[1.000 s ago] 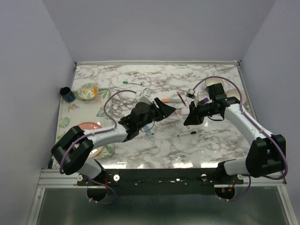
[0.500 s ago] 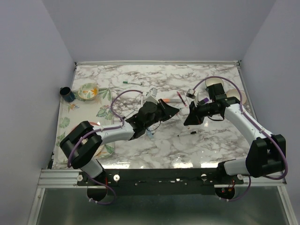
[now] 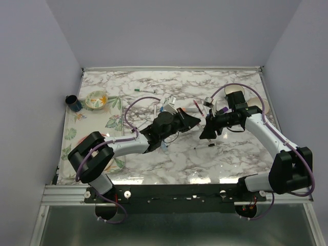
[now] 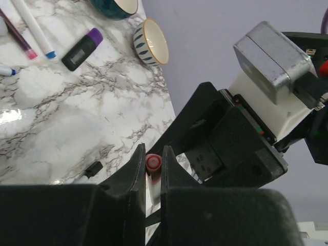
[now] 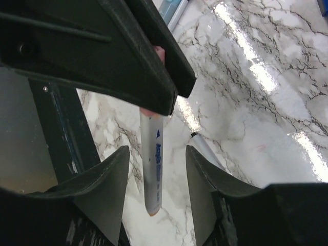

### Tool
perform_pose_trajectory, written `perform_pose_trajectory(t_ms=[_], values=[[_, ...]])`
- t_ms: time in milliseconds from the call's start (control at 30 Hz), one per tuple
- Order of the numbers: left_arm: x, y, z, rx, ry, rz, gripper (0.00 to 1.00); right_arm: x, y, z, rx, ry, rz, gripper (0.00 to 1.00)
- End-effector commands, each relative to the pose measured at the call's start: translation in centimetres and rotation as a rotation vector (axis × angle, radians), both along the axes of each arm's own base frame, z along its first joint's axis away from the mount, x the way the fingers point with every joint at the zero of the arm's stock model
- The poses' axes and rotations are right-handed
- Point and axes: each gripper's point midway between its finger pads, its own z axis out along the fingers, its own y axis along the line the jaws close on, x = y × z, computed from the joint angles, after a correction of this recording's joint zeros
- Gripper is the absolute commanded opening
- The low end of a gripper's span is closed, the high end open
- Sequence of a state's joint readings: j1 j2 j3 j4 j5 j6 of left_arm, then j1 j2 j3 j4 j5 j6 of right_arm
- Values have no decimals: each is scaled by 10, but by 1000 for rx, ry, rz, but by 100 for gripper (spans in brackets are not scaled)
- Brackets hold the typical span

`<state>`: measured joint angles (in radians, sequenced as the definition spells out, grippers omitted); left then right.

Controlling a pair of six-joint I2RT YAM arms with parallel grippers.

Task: Open the pen caps
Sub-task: Hold the pen cap with the left arm and grip the barrel with the right arm, then open the pen cap, then place the pen cap on the table with the left arm

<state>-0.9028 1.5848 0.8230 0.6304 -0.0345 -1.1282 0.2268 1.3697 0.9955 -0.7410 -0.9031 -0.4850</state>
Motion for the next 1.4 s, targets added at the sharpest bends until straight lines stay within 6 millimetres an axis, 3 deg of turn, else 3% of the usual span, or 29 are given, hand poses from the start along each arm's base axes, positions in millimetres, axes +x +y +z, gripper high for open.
perform_pose_trajectory(t_ms=[0,100,200,267,333,400,433,567,767,900,1067,1100,1167,1200,1367], values=[[-3,-17,21,-50,-67,-51,0,-2,4,2,22,8,1,56],[-4,-18,21,-48,-69,-55,0,-1,4,2,20,15,-10,51],[-2,-16,21,-39,-77,-43,0,0,4,1,19,19,-9,1],[10,-2,23,-7,-90,25,0,-2,4,0,16,28,-2,1],[40,30,19,40,-81,177,0,-4,3,-4,-2,33,1,1],[58,57,31,47,-95,265,0,-5,3,-7,-11,39,13,1],[79,83,32,57,-91,345,0,-7,4,-8,-17,46,19,0],[106,134,49,71,-111,467,0,-11,7,-13,-40,53,45,0],[112,163,47,139,-130,482,0,-8,6,-15,-59,41,32,1],[113,176,22,241,-91,448,0,9,-5,-18,-132,-22,-62,1],[116,195,-30,475,0,383,0,38,-31,-11,-208,-134,-217,1],[120,196,-30,509,-8,371,0,39,-34,-10,-211,-139,-229,1],[121,203,-50,579,31,346,0,42,-38,-8,-213,-150,-249,1],[125,203,-48,603,15,336,0,42,-38,-8,-216,-153,-250,1],[128,197,-78,699,71,246,0,44,-41,-9,-225,-155,-259,0]])
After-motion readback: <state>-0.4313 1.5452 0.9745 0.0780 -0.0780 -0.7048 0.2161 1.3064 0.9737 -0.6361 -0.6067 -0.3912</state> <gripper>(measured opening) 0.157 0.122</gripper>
